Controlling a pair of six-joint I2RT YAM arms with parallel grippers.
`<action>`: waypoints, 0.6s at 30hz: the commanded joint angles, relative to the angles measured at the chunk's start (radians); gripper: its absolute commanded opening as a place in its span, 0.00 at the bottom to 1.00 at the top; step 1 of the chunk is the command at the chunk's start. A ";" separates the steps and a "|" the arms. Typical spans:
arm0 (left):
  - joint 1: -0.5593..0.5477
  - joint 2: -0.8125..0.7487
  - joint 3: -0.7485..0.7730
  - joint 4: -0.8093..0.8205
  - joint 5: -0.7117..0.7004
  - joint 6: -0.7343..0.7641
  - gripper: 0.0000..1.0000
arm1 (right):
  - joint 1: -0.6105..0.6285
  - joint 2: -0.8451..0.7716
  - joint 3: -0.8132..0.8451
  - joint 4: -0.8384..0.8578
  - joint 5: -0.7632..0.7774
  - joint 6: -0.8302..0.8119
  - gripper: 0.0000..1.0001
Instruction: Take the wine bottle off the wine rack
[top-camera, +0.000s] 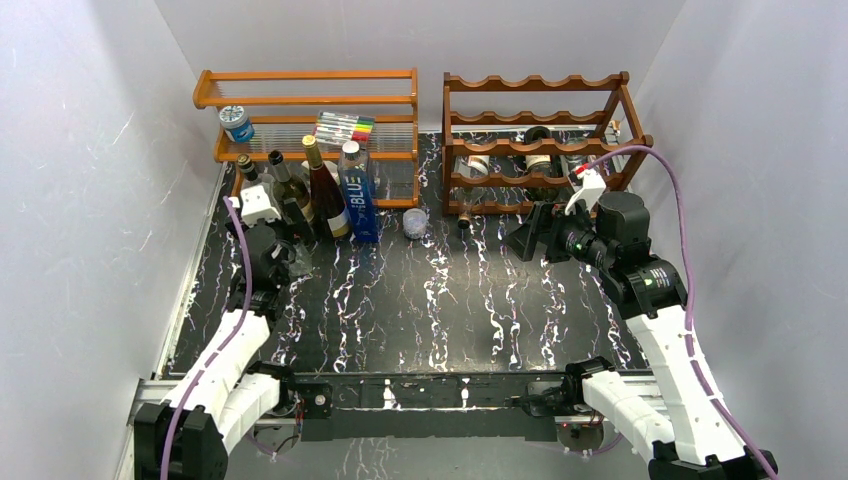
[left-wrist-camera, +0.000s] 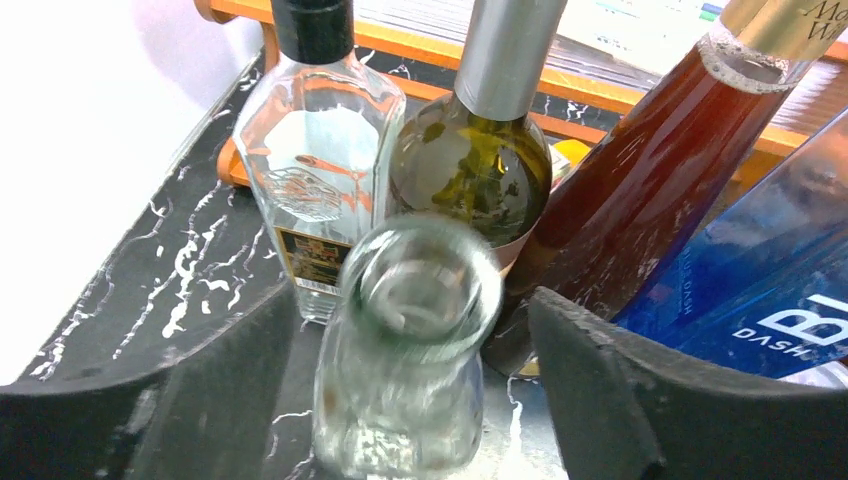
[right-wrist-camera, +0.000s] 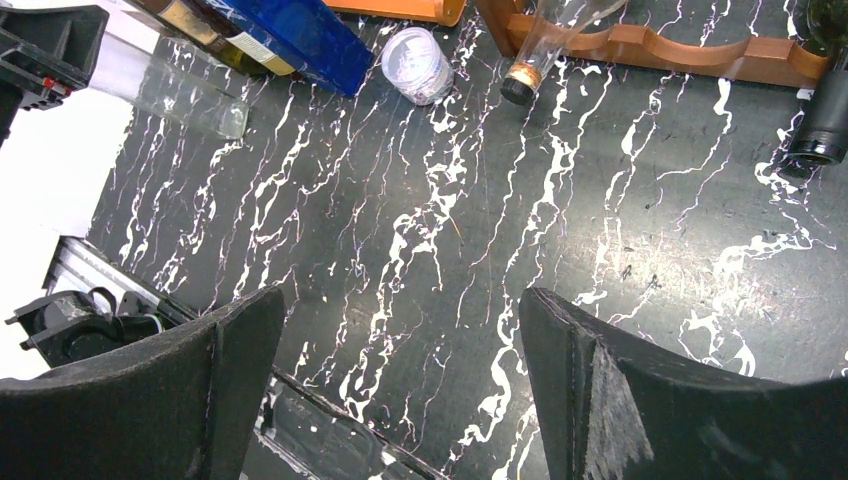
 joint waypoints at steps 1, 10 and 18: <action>0.006 -0.036 0.020 -0.006 -0.043 -0.016 0.96 | 0.002 -0.015 0.009 0.045 -0.008 -0.009 0.98; 0.006 -0.107 0.157 -0.264 -0.010 -0.111 0.98 | 0.002 -0.001 0.005 0.059 -0.013 -0.005 0.98; -0.027 -0.177 0.323 -0.491 0.033 -0.099 0.98 | 0.002 0.036 -0.018 0.098 -0.021 0.010 0.98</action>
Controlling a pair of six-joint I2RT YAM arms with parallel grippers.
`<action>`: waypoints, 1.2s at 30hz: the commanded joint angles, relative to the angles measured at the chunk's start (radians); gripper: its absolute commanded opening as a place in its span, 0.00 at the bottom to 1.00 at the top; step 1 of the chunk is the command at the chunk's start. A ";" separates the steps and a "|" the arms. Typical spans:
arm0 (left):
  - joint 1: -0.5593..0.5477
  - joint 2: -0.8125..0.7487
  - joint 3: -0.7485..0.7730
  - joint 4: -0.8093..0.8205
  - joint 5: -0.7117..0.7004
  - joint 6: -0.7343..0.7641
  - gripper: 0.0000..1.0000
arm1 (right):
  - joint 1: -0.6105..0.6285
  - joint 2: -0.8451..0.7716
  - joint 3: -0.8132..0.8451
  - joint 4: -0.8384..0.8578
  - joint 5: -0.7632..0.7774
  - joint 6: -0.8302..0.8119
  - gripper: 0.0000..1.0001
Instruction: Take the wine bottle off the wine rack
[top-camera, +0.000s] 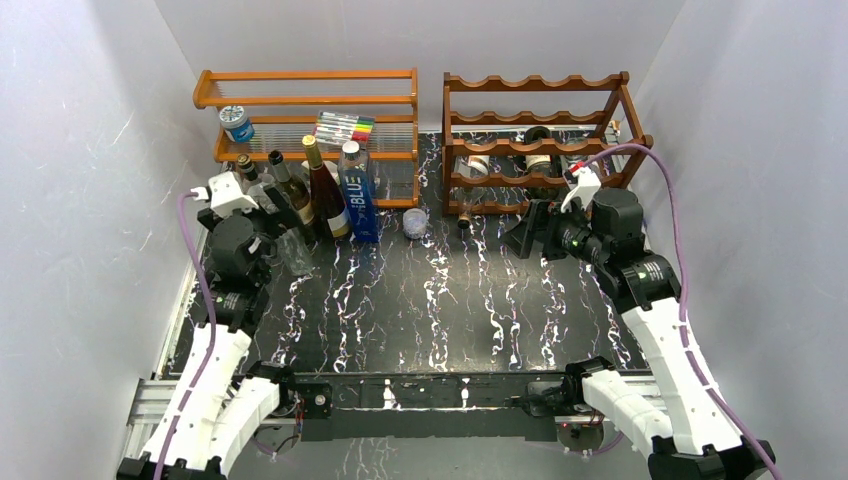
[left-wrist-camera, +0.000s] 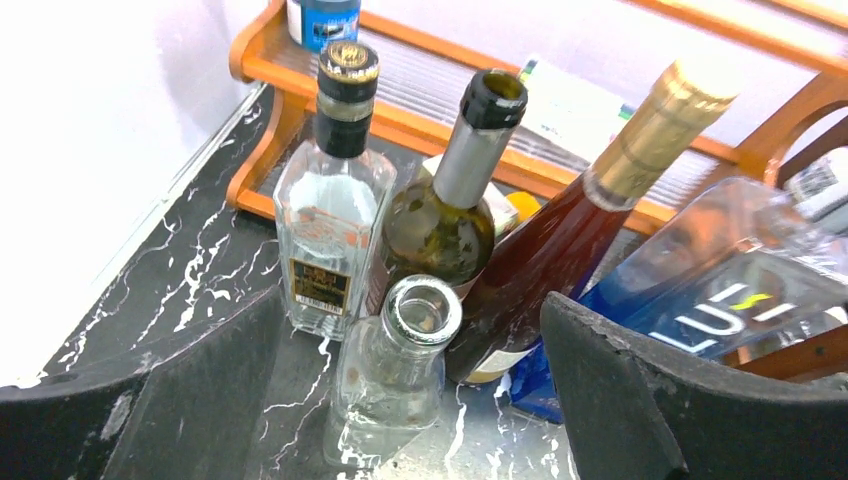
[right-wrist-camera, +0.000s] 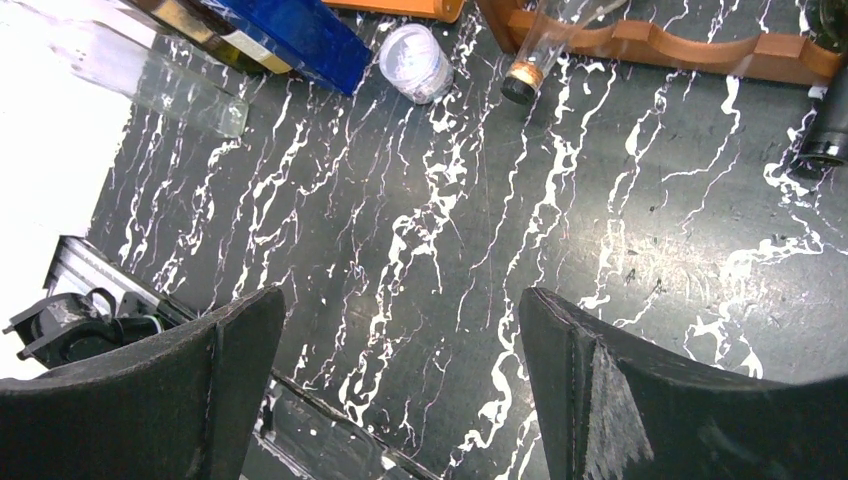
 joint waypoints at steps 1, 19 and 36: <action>-0.024 -0.032 0.112 -0.122 0.085 0.032 0.98 | 0.002 0.019 -0.015 0.078 -0.013 0.010 0.98; -0.341 0.352 0.223 0.457 1.001 0.124 0.98 | 0.002 0.097 -0.236 0.260 0.075 0.128 0.98; -0.483 0.309 0.054 0.458 0.550 0.297 0.98 | -0.205 0.175 -0.455 0.755 0.361 0.142 0.98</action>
